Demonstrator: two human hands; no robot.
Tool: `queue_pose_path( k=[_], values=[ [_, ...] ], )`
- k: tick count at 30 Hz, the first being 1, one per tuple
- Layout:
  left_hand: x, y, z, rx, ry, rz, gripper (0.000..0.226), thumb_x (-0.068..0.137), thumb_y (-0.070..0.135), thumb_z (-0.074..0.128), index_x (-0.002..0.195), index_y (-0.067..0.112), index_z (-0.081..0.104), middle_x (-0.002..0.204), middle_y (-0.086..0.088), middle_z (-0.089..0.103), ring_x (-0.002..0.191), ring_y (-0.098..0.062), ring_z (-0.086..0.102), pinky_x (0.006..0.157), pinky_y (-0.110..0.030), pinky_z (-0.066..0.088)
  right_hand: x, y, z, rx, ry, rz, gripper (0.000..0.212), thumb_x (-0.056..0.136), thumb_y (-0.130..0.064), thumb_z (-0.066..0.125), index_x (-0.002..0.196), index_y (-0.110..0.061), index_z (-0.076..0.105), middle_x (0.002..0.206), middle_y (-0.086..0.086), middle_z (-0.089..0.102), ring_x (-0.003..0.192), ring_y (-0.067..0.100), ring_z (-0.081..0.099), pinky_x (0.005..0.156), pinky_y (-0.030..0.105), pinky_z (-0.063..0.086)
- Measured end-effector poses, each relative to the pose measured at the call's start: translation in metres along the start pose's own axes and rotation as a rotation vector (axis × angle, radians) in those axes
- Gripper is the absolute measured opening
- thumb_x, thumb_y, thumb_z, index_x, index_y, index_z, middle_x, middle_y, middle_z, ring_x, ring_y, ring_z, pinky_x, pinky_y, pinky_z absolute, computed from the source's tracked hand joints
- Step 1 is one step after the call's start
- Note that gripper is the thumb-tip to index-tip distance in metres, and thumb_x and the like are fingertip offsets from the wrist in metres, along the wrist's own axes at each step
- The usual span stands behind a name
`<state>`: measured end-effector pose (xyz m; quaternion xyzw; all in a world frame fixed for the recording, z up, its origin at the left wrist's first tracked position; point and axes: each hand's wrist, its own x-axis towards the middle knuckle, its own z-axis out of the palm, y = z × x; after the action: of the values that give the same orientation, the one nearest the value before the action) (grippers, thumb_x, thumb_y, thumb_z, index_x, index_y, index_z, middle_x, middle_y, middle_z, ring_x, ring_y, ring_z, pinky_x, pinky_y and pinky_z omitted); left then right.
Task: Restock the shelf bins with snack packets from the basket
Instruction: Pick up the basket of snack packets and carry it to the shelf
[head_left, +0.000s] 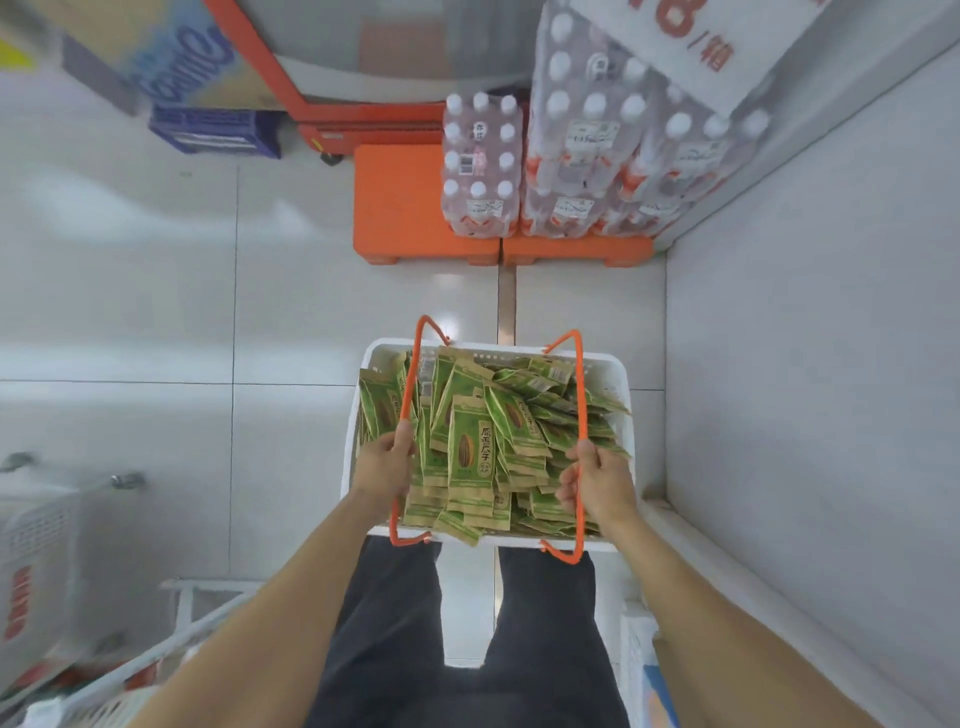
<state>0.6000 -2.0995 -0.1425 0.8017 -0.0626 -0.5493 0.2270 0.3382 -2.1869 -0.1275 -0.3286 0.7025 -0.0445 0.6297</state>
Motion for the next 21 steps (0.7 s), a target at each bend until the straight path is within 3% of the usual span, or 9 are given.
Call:
queue_pose_path(
  k=[8, 15, 17, 21],
  values=[
    [-0.038, -0.025, -0.033, 0.26, -0.139, 0.187, 0.052, 0.104, 0.044, 0.038, 0.071, 0.007, 0.055, 0.05, -0.006, 0.05, 0.04, -0.018, 0.045, 0.052, -0.031, 0.046, -0.097, 0.047, 0.041, 0.152, 0.162, 0.005, 0.035, 0.105, -0.039, 0.04, 0.095, -0.01, 0.057, 0.069, 0.008, 0.064, 0.052, 0.016, 0.06, 0.051, 0.027, 0.051],
    [-0.056, -0.02, -0.036, 0.587, -0.355, 0.362, 0.055, 0.104, 0.038, 0.043, 0.063, 0.004, 0.059, 0.053, -0.01, 0.061, 0.052, -0.023, 0.058, 0.072, -0.038, 0.052, -0.19, 0.136, 0.074, 0.634, 0.35, 0.171, 0.035, 0.106, -0.032, 0.041, 0.093, -0.003, 0.054, 0.065, 0.011, 0.061, 0.052, 0.021, 0.055, 0.05, 0.03, 0.048],
    [-0.066, -0.022, -0.018, 0.7, -0.433, 0.4, 0.056, 0.104, 0.04, 0.042, 0.061, 0.007, 0.055, 0.051, -0.008, 0.056, 0.049, -0.021, 0.053, 0.067, -0.035, 0.05, -0.215, 0.166, 0.087, 0.747, 0.414, 0.21, 0.039, 0.107, -0.035, 0.038, 0.089, -0.004, 0.052, 0.063, 0.012, 0.06, 0.05, 0.022, 0.055, 0.049, 0.031, 0.048],
    [-0.111, -0.045, 0.037, 0.99, -0.556, 0.504, 0.056, 0.102, 0.052, 0.035, 0.06, 0.016, 0.037, 0.048, 0.003, 0.033, 0.047, -0.016, 0.033, 0.054, -0.027, 0.03, -0.268, 0.23, 0.106, 0.902, 0.601, 0.276, 0.043, 0.107, -0.031, 0.038, 0.082, -0.001, 0.055, 0.061, 0.015, 0.063, 0.047, 0.024, 0.057, 0.044, 0.031, 0.049]
  ],
)
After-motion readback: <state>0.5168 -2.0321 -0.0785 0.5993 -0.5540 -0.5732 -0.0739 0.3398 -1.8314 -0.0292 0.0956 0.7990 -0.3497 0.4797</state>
